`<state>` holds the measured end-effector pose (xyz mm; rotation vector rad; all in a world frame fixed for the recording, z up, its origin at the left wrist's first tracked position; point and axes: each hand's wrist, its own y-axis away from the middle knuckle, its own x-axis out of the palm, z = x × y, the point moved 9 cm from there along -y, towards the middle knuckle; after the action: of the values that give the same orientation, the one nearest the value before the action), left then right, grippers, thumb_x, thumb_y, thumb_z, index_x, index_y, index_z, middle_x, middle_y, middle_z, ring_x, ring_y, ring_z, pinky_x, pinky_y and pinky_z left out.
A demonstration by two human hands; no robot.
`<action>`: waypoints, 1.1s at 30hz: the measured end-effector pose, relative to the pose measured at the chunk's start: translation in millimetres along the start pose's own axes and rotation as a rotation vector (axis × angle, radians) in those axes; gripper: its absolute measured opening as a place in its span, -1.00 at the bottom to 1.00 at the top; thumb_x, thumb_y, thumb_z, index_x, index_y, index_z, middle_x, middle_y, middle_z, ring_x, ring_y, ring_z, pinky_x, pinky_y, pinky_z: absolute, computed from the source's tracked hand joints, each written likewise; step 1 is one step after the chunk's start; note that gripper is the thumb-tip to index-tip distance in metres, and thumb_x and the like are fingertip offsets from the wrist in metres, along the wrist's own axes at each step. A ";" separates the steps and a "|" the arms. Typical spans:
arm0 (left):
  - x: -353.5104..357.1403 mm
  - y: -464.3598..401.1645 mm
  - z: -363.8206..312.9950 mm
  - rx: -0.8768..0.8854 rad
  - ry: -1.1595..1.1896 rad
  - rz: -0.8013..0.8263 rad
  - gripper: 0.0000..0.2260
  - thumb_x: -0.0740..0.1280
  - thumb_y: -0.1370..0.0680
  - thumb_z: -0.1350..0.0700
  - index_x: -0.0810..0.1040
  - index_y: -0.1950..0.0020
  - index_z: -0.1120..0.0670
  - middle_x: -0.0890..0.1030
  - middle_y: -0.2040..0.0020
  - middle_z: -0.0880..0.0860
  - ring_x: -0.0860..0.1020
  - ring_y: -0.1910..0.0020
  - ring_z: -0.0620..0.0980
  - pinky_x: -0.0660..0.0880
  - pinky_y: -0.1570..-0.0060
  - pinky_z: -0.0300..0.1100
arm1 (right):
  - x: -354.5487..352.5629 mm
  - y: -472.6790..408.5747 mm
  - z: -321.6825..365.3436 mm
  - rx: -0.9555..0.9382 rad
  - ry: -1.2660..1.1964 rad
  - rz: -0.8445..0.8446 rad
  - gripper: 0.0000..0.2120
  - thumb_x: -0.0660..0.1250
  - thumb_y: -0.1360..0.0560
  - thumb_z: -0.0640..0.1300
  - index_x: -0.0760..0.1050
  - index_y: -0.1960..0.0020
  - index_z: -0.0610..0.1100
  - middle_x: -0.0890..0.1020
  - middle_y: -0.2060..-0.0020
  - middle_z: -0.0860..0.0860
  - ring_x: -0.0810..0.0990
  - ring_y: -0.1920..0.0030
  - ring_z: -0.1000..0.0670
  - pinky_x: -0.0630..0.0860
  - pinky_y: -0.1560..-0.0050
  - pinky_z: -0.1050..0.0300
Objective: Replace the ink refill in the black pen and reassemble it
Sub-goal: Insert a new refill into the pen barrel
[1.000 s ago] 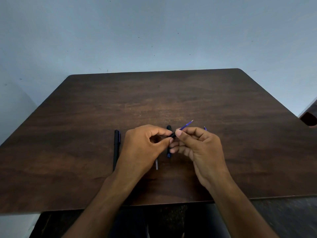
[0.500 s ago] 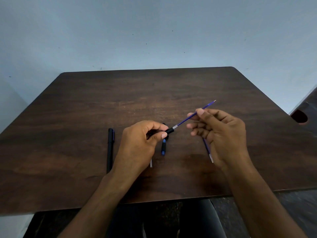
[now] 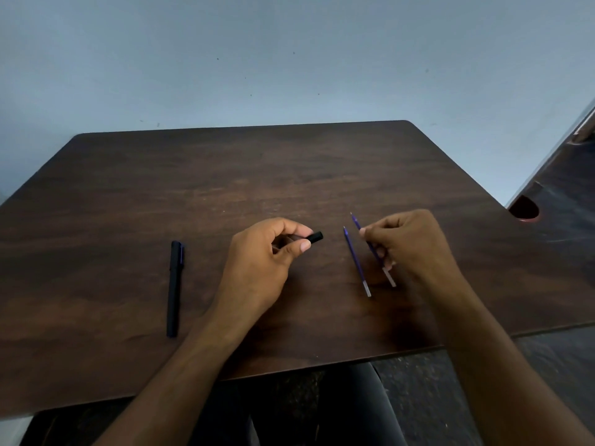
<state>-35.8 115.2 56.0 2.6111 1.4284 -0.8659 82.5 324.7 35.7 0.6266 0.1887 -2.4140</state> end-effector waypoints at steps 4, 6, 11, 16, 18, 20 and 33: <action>9.5 -3.7 -5.9 0.035 -0.026 0.020 -0.85 0.48 -0.49 0.12 0.68 0.03 -0.14 0.65 0.20 -0.22 0.55 0.25 -0.39 0.40 0.29 -0.53 | 6.7 4.1 -6.9 0.034 0.188 -0.011 -0.79 0.51 -0.46 -0.17 0.68 0.35 -0.11 0.59 0.57 0.07 0.51 0.63 0.20 0.45 0.58 0.29; 13.3 -5.4 -9.1 0.052 -0.050 0.030 -0.85 0.49 -0.49 0.12 0.69 0.02 -0.12 0.65 0.19 -0.22 0.53 0.19 -0.41 0.37 0.24 -0.57 | 11.0 5.1 -4.0 0.033 0.261 0.008 -0.82 0.49 -0.49 -0.15 0.70 0.28 -0.15 0.64 0.48 0.02 0.56 0.55 0.15 0.47 0.56 0.29; 16.3 -8.2 -11.5 0.068 -0.085 0.027 -0.84 0.49 -0.49 0.13 0.68 0.00 -0.11 0.64 0.17 -0.22 0.52 0.12 -0.44 0.36 0.16 -0.59 | 17.3 4.5 1.0 0.056 0.364 0.052 -0.85 0.46 -0.53 -0.11 0.74 0.08 -0.18 0.71 0.25 -0.10 0.68 0.23 -0.04 0.66 0.13 0.10; 16.6 -9.4 -6.7 0.044 -0.115 0.042 -0.83 0.48 -0.49 0.12 0.67 -0.02 -0.14 0.63 0.14 -0.25 0.49 0.04 -0.48 0.35 0.17 -0.62 | 20.0 4.2 2.2 0.084 0.384 0.086 -0.79 0.45 -0.55 -0.05 0.72 0.01 -0.19 0.71 0.15 -0.13 0.69 0.10 -0.08 0.67 -0.02 0.00; 15.2 -8.6 -5.3 0.046 -0.112 0.038 -0.83 0.48 -0.49 0.13 0.67 -0.01 -0.13 0.63 0.14 -0.24 0.49 0.05 -0.48 0.34 0.14 -0.63 | 19.7 4.6 2.1 0.089 0.378 0.081 -0.79 0.45 -0.54 -0.03 0.72 0.01 -0.19 0.71 0.16 -0.13 0.69 0.09 -0.08 0.67 -0.02 -0.04; 12.6 -7.6 -4.0 0.047 -0.101 0.025 -0.83 0.47 -0.49 0.13 0.67 -0.01 -0.13 0.62 0.15 -0.25 0.50 0.07 -0.49 0.35 0.14 -0.63 | 18.9 5.7 1.4 0.090 0.368 0.075 -0.80 0.46 -0.53 -0.03 0.71 0.04 -0.17 0.70 0.21 -0.11 0.69 0.14 -0.07 0.68 0.01 -0.03; -21.7 -6.4 15.6 0.004 -0.106 -0.054 -0.84 0.44 -0.52 0.10 0.66 -0.04 -0.14 0.61 0.08 -0.31 0.48 0.04 -0.55 0.38 0.17 -0.60 | 16.5 8.4 2.8 0.122 0.336 0.082 -0.81 0.47 -0.52 -0.05 0.66 0.19 -0.14 0.66 0.34 -0.05 0.60 0.34 0.03 0.69 0.07 -0.02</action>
<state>-57.0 97.7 54.9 2.4987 1.4772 -0.9978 75.1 308.3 30.3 1.0737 0.1514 -2.2400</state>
